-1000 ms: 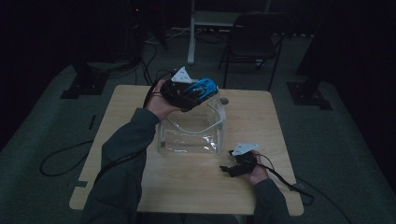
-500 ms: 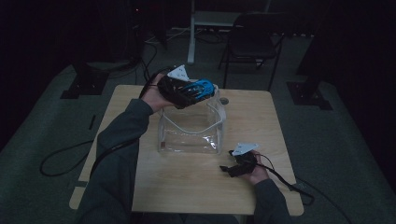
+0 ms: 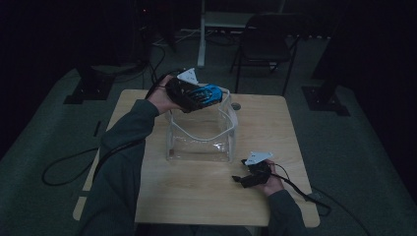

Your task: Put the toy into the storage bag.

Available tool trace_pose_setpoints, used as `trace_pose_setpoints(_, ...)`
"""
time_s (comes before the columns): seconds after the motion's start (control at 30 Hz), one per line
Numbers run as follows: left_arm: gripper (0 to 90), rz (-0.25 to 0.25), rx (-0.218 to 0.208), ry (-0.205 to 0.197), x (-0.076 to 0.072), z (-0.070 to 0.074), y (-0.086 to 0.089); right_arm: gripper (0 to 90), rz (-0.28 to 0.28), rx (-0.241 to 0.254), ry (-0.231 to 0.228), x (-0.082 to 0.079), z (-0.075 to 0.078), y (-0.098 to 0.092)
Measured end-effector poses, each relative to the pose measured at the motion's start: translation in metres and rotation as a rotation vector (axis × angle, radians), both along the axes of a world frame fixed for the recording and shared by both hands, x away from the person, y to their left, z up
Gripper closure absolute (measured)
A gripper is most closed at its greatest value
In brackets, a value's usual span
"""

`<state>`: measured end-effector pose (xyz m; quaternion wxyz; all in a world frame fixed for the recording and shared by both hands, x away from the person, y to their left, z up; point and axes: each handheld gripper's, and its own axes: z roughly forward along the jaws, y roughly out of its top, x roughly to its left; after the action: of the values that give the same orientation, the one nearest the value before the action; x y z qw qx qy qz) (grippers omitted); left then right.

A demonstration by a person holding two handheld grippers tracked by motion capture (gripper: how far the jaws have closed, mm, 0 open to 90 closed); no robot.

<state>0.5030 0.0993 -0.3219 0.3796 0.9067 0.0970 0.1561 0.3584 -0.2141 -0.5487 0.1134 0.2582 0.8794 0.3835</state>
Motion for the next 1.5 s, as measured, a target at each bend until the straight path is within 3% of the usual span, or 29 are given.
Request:
trace_pose_setpoints(0.23,28.1,-0.006,0.021,-0.013,0.002,-0.007,0.001,19.1,0.004,0.001,0.002,0.000,0.000,0.000)
trace_pose_setpoints(0.33,28.1,-0.003,0.009,0.001,0.000,-0.011,0.002,19.1,0.004,0.001,0.003,0.000,0.000,0.000)
trace_pose_setpoints(0.43,28.1,-0.022,0.011,0.007,-0.005,-0.014,0.002,19.1,0.004,0.000,0.002,0.000,0.000,0.000)
trace_pose_setpoints(0.57,28.1,-0.072,0.060,0.005,-0.018,-0.022,-0.004,19.1,0.004,0.002,0.001,0.000,0.000,0.000)
trace_pose_setpoints(0.73,28.1,-0.100,0.079,0.012,-0.024,-0.026,-0.007,19.1,0.004,0.002,0.001,0.000,0.000,0.000)
trace_pose_setpoints(1.2,28.1,-0.126,0.114,0.022,-0.029,-0.030,-0.004,19.1,0.004,0.001,0.001,0.000,0.000,0.000)
trace_pose_setpoints(1.4,28.1,-0.168,0.139,0.023,-0.033,-0.027,-0.012,19.1,0.004,0.002,0.001,0.000,0.000,0.000)
trace_pose_setpoints(1.5,28.1,-0.180,0.128,0.022,-0.034,-0.024,-0.019,19.1,0.004,0.002,0.001,0.000,0.000,0.000)
